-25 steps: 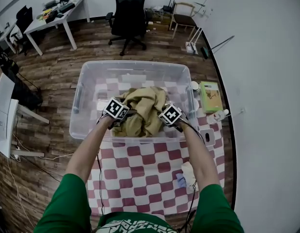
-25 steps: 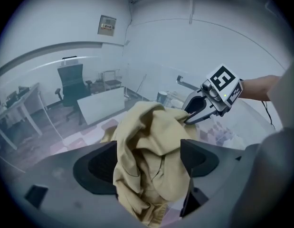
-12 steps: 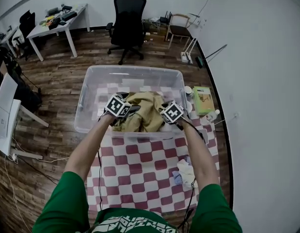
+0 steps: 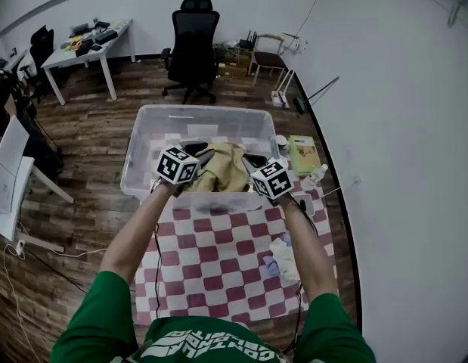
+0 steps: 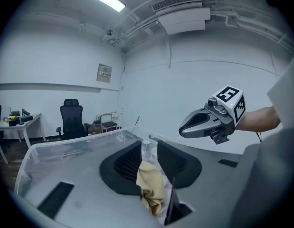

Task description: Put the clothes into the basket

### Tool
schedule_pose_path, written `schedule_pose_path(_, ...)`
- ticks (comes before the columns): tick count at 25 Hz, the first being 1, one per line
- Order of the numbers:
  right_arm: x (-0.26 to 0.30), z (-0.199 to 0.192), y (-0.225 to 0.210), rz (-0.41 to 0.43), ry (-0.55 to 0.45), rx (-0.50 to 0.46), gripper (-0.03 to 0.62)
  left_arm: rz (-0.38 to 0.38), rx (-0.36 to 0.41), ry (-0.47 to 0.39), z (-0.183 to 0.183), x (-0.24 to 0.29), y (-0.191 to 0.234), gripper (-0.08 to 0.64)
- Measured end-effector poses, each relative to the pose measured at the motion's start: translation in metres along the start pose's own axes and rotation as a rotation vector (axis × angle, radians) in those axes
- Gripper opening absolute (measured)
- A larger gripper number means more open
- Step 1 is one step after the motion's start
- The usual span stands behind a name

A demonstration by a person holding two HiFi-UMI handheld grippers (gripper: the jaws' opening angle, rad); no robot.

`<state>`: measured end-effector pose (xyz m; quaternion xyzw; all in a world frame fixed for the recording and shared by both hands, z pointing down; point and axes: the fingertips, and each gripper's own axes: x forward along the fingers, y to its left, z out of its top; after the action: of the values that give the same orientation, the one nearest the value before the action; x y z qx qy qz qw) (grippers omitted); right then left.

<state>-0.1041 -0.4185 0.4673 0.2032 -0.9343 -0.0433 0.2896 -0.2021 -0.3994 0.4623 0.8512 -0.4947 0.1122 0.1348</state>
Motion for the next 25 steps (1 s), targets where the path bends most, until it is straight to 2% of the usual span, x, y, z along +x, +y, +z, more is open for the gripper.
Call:
schedule_pose_path(2,-0.024,0.011,0.016,0.005,-0.054,0.027,0.008,-0.001,-0.011,-0.05,0.009,-0.016,-0.016,0.06)
schedule_pose_path(5,-0.059,0.021,0.041,-0.001,-0.127,0.06,0.008,-0.015,-0.034,-0.124,0.017,-0.042,-0.043,0.014)
schedule_pose_path(12,-0.133,0.019,0.096,-0.036,-0.243,0.156,0.008,-0.069,-0.075,-0.24,0.01,-0.099,-0.118,0.005)
schedule_pose_path(18,-0.172,-0.009,0.141,-0.054,-0.263,0.195,0.008,-0.097,-0.106,-0.265,-0.018,-0.128,-0.167,0.005)
schedule_pose_path(25,-0.194,-0.046,0.177,-0.059,-0.257,0.267,0.008,-0.114,-0.127,-0.233,-0.056,-0.14,-0.204,0.003)
